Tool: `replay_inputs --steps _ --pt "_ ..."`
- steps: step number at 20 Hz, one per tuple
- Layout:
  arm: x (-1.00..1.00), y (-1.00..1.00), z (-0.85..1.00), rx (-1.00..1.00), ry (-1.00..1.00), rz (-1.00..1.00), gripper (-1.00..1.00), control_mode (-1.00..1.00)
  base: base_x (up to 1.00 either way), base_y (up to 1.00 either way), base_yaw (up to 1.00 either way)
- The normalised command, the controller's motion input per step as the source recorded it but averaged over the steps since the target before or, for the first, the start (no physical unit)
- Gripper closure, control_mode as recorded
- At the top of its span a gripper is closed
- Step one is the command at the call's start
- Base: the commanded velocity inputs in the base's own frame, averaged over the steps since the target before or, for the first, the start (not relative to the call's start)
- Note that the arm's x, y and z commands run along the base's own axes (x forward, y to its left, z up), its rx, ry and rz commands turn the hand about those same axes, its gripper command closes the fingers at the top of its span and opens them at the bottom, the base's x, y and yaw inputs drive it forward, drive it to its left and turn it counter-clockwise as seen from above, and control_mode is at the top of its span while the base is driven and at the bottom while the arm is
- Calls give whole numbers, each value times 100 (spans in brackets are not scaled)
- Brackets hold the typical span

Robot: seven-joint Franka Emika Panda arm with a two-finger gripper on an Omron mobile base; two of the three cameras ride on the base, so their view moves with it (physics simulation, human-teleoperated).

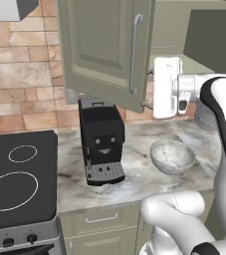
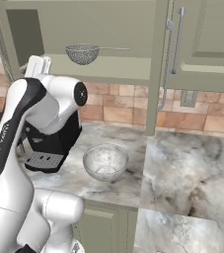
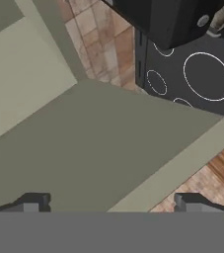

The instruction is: Open the cabinet and setup a tea strainer by placing it in the bowl upright.

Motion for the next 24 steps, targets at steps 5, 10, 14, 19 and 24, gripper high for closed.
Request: replay_inputs --steps 5,10,14,19,24 --pt "-6 28 0 0 6 6 -100 -100 0 0 0" --pt "-13 16 0 0 6 1 -100 -100 0 0 0" --pt "-31 46 0 0 13 2 -100 -100 0 0 0" --pt "-32 55 -2 0 13 1 -100 -100 0 0 0" --pt "-7 47 -4 0 14 0 -100 -100 0 0 0"
